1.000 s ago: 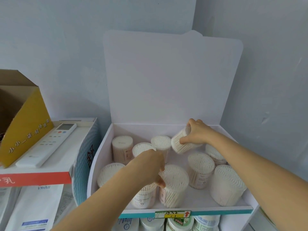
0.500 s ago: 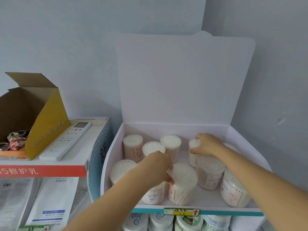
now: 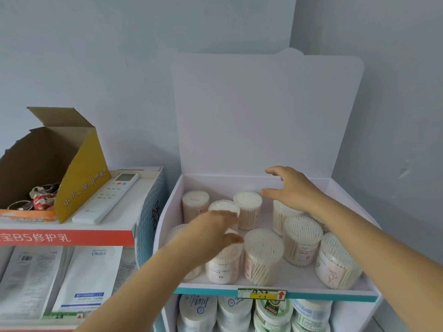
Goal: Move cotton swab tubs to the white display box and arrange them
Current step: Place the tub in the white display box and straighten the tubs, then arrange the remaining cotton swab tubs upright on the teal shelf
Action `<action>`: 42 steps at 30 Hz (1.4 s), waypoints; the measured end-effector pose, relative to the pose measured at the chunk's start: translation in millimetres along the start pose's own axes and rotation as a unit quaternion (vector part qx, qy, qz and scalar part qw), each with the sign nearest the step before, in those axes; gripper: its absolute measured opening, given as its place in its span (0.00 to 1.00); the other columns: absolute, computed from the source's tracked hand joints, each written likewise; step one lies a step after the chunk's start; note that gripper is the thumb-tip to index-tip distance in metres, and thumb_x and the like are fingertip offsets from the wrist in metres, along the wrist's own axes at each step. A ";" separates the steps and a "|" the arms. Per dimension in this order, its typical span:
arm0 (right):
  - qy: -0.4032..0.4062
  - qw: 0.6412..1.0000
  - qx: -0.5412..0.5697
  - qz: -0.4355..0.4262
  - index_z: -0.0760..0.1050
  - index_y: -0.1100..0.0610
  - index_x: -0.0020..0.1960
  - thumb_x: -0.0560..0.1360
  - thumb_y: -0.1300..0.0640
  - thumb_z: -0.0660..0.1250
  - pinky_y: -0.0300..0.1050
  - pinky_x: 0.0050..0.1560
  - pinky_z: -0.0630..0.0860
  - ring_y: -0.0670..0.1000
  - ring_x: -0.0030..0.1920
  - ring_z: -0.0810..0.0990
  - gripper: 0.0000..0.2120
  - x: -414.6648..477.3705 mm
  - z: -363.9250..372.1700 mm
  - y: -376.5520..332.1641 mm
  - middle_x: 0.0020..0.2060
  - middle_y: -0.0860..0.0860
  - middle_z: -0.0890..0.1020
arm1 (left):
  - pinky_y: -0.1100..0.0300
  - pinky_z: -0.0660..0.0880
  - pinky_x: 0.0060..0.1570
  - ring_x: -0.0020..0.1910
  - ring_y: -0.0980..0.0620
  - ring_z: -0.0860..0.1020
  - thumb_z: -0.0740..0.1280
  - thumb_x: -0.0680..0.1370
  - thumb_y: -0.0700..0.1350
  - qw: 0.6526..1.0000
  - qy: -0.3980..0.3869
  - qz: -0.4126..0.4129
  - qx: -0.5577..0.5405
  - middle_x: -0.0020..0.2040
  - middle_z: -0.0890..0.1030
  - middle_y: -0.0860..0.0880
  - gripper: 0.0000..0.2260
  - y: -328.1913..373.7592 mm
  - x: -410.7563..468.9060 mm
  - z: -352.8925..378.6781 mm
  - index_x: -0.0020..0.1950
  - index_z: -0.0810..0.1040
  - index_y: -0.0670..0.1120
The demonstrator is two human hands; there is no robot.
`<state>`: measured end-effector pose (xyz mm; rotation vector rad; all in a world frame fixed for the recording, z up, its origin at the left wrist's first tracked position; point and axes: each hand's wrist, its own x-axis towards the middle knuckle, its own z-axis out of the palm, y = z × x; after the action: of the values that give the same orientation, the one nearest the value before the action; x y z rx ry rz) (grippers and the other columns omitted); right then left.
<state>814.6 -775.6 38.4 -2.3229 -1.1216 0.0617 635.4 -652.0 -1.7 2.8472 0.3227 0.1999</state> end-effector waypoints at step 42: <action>-0.197 0.911 0.093 -0.350 0.63 0.52 0.72 0.74 0.51 0.70 0.42 0.59 0.69 0.50 0.65 0.71 0.30 -52.6 379.5 -619.9 0.67 0.49 0.72 | 0.61 0.68 0.62 0.66 0.57 0.67 0.64 0.75 0.60 0.878 0.179 -0.423 0.136 0.68 0.70 0.59 0.25 -402.4 -561.2 -186.1 0.71 0.66 0.58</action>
<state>237.5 -331.3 16.4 -1.6571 -1.9942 0.3614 -17.9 -361.0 4.4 2.5899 1.7249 0.5199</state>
